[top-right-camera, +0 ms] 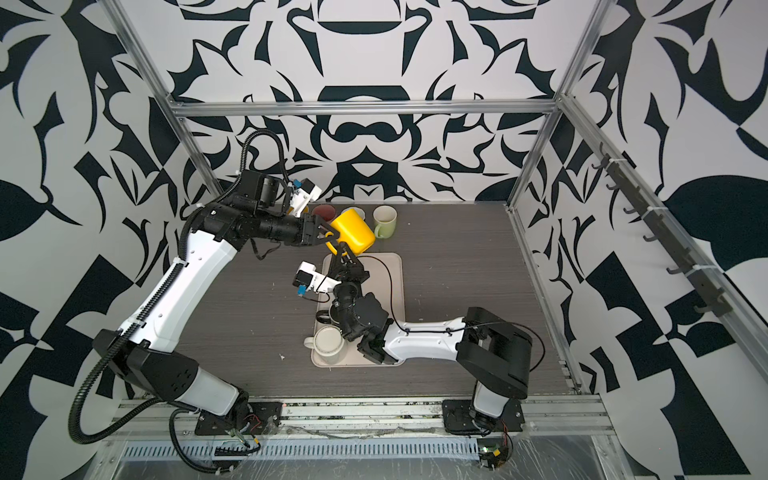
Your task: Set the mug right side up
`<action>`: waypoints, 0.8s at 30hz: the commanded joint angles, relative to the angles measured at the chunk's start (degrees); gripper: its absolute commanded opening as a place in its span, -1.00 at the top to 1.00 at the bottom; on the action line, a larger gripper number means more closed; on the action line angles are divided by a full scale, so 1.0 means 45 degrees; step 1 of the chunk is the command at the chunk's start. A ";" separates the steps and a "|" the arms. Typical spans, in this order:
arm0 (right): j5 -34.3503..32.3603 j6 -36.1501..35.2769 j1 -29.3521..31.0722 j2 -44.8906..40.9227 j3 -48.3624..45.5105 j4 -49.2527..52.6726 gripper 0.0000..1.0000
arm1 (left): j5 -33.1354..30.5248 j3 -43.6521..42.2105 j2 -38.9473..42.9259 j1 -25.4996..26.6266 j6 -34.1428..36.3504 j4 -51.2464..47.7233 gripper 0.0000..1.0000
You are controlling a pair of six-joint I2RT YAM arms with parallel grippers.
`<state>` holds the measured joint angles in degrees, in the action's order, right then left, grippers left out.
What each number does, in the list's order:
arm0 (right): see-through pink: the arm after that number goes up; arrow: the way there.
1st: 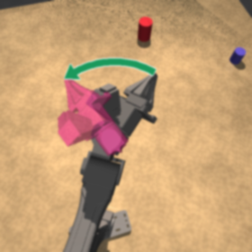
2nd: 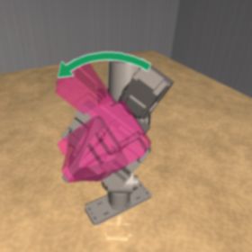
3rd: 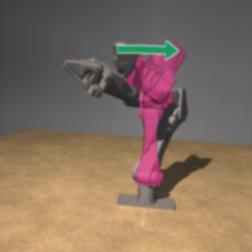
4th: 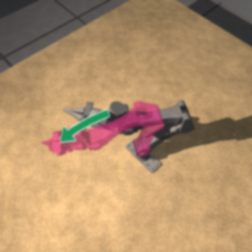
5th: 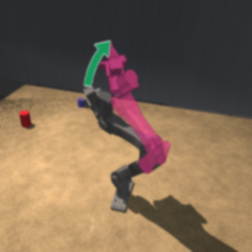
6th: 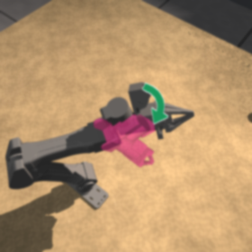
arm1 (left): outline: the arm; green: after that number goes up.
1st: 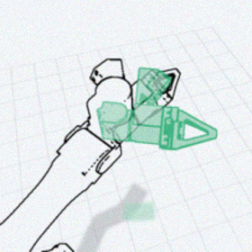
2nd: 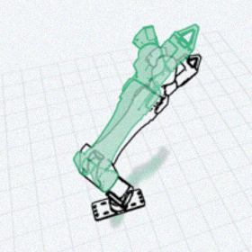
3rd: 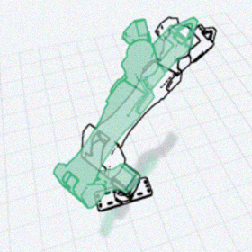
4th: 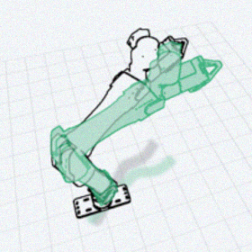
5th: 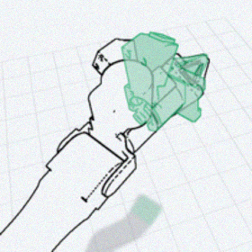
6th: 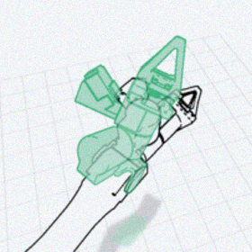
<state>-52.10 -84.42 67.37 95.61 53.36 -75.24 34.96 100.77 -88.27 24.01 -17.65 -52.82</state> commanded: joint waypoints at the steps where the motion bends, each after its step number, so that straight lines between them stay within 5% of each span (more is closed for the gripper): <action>1: 0.1021 -0.0293 0.0135 -0.0422 0.0914 -0.1575 1.00 | 0.0285 -0.0010 -0.0130 -0.0031 -0.0014 -0.0418 0.24; 24: 0.1325 -0.0539 -0.0021 0.0041 0.1711 -0.1573 1.00 | 0.1422 -0.0578 -0.0272 -0.0011 -0.0082 -0.1016 0.59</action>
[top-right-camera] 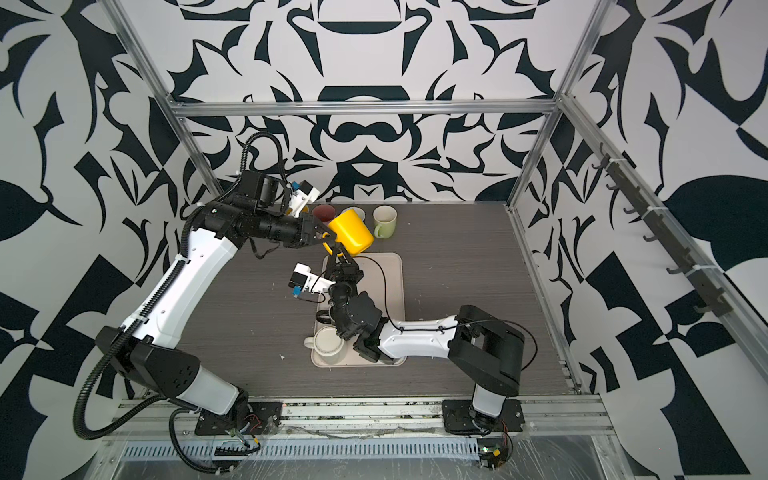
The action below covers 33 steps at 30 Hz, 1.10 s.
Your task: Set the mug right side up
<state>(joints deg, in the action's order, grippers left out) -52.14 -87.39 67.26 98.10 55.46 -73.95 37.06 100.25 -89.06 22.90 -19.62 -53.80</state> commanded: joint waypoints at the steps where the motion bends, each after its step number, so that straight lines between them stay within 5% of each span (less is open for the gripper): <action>1: 0.1322 0.0137 -0.0006 -0.0512 0.1266 -0.1862 1.00 | 0.0972 -0.0522 -0.0061 0.0243 0.0333 -0.0798 0.61; 7: 0.1278 0.0200 -0.0017 -0.0492 0.1395 -0.1864 1.00 | 0.1078 -0.0962 0.0105 0.0347 0.0344 -0.0779 1.00; 15: 0.0782 0.0647 -0.0014 -0.0799 0.1525 -0.1780 0.98 | 0.0696 -0.1451 0.0549 0.0453 0.0404 -0.0108 1.00; 24: -0.0174 0.1340 0.0011 -0.1624 0.0921 -0.1750 0.11 | 0.0207 -0.1940 0.1157 0.0451 -0.0074 0.1289 1.00; 33: -0.1792 0.2646 0.0178 -0.2859 -0.0125 -0.0914 -0.21 | -0.0830 -0.2510 0.1512 0.0242 -0.0724 0.2967 1.00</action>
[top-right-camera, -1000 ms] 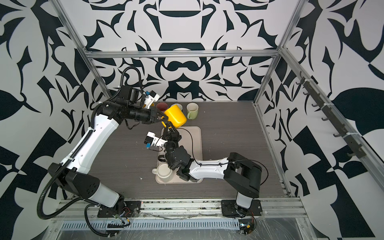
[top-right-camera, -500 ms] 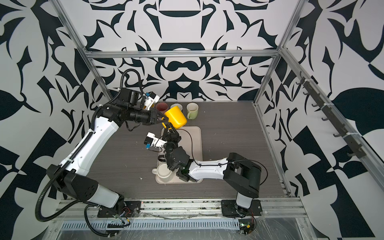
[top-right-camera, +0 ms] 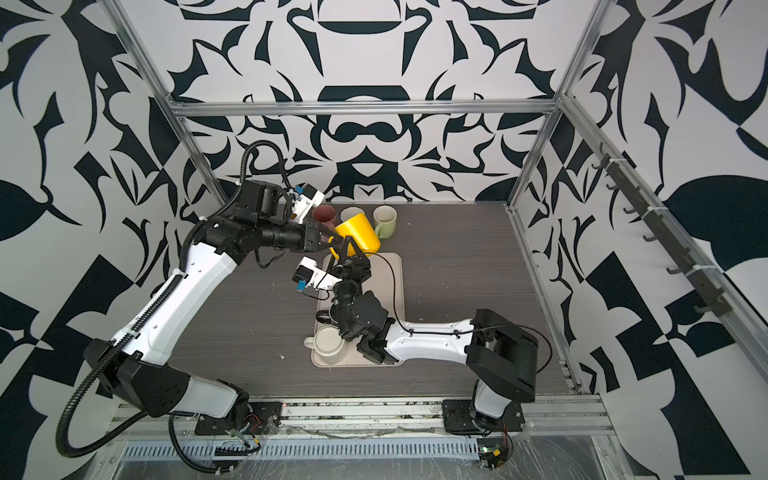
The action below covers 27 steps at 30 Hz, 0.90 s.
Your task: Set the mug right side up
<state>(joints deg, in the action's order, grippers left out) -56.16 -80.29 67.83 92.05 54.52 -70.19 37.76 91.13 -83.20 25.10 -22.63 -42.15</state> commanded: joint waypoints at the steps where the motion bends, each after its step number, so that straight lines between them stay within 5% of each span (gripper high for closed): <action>1: -0.1068 0.1510 0.0072 -0.1716 -0.0093 -0.1326 -0.22 | -0.1177 -0.0545 0.0245 -0.0296 -0.0201 0.0648 1.00; 9: -0.1985 0.7499 0.0141 -0.4125 -0.1212 0.5044 -0.29 | -0.1620 -0.1147 0.0378 -0.0637 -0.1982 0.4325 1.00; 11: -0.1985 0.9162 0.0160 -0.4838 -0.1360 0.6789 -0.55 | -0.1755 -0.1184 0.0308 -0.0637 -0.2241 0.5051 1.00; 20: -0.2056 1.4797 0.0140 -0.7261 -0.1388 1.3023 -0.52 | -0.1496 -0.1758 -0.0350 -0.0564 -0.3192 0.8493 1.00; 24: -0.0605 1.8743 -0.0542 -0.7897 -0.0196 1.7669 -0.46 | -0.2040 -0.2130 -0.0726 -0.0013 -0.2591 0.9688 1.00; 27: 0.1849 2.1419 -0.2094 -0.8118 0.0774 2.0412 -0.50 | -0.2901 -0.2091 -0.1270 0.0644 -0.1705 0.9989 1.00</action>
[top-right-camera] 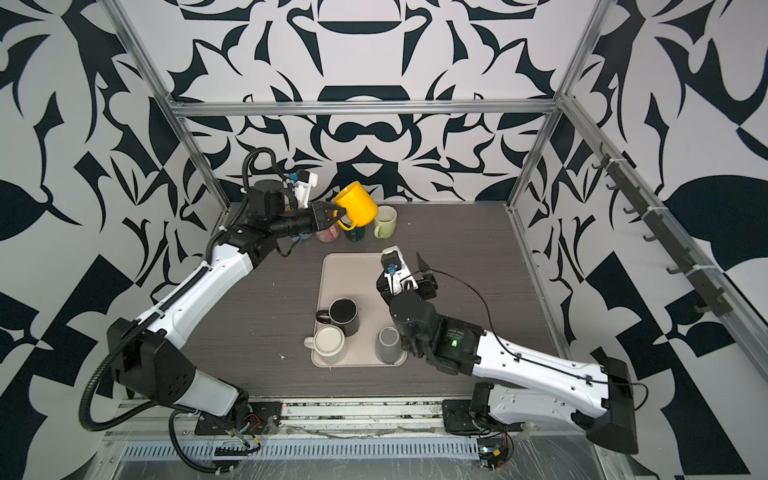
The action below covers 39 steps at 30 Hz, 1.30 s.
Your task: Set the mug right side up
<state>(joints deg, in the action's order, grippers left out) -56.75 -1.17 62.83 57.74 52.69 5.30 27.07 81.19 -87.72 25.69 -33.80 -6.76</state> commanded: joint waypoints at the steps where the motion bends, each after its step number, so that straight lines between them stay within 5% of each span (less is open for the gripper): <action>1: 0.3254 0.4522 -0.1728 -0.0512 0.1467 0.4281 -0.54 | -0.0847 0.0206 -0.0534 0.0762 0.1138 0.2181 1.00; 7: 1.0605 0.6539 -0.5360 -0.0218 0.2457 0.6211 -0.65 | -0.3349 0.0745 -0.2648 0.2172 0.2683 0.3182 1.00; 16: 1.6456 0.8031 -0.8030 0.0679 0.2959 0.6668 -0.60 | -0.4160 0.3268 -0.6420 0.3155 0.3672 0.4315 1.00; 24: 1.7023 0.8473 -0.9331 -0.0394 0.2180 0.6316 -0.60 | -0.5299 0.4920 -0.8742 0.3610 0.4930 0.5125 1.00; 39: 1.7299 0.8731 -0.9668 -0.0291 0.1590 0.6022 -0.60 | -0.6766 0.7414 -1.1239 0.3821 0.6528 0.4370 1.00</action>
<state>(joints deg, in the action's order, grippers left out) 20.29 36.97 19.62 56.69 60.36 34.92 -0.89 110.98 -138.12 42.83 -6.52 8.03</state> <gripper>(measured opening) 0.800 0.188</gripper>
